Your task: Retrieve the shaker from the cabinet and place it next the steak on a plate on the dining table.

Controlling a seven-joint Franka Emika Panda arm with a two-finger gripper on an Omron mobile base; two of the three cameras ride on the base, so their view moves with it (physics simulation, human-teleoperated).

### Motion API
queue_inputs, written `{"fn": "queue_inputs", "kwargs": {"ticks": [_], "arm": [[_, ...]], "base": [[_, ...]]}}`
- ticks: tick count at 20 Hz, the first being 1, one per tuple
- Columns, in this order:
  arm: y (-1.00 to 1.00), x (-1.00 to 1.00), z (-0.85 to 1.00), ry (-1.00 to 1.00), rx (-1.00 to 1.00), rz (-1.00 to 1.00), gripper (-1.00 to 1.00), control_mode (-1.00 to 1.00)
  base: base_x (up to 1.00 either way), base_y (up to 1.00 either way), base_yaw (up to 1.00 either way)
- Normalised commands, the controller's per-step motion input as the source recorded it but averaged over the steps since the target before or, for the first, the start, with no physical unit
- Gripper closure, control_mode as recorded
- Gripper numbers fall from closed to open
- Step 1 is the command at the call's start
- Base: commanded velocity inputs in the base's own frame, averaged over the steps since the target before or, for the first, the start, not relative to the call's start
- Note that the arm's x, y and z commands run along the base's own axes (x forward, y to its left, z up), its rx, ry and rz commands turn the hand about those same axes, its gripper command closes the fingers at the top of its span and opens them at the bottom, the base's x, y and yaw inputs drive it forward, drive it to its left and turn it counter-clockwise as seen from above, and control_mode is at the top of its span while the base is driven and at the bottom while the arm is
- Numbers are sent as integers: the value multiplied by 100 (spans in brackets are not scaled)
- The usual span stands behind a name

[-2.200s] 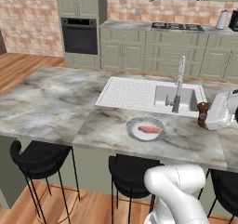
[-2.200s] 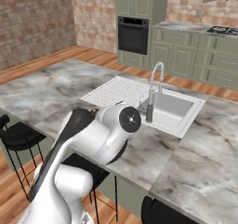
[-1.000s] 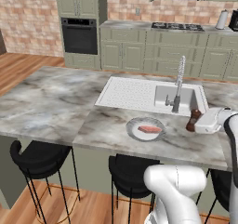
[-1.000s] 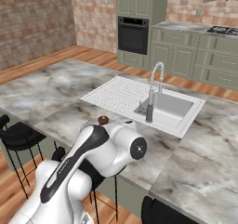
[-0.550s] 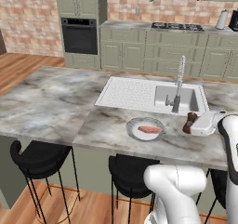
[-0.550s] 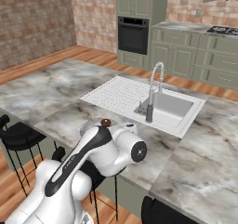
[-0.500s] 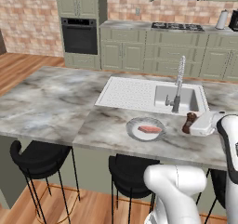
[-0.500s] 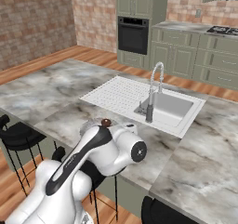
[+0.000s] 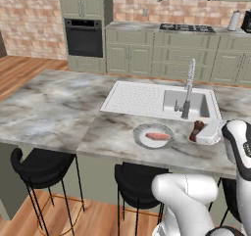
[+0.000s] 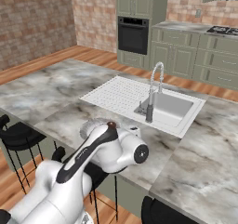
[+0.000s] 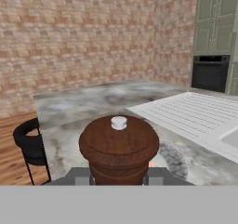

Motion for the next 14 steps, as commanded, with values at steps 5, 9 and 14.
{"fn": "queue_inputs", "kwargs": {"ticks": [5,9,14], "arm": [[-26,21,-17,0,0,1,100,-100],[-17,15,-5,3,0,7,100,-100],[-9,7,-1,6,0,13,100,-100]], "base": [[0,0,0],[0,0,0],[0,0,0]]}}
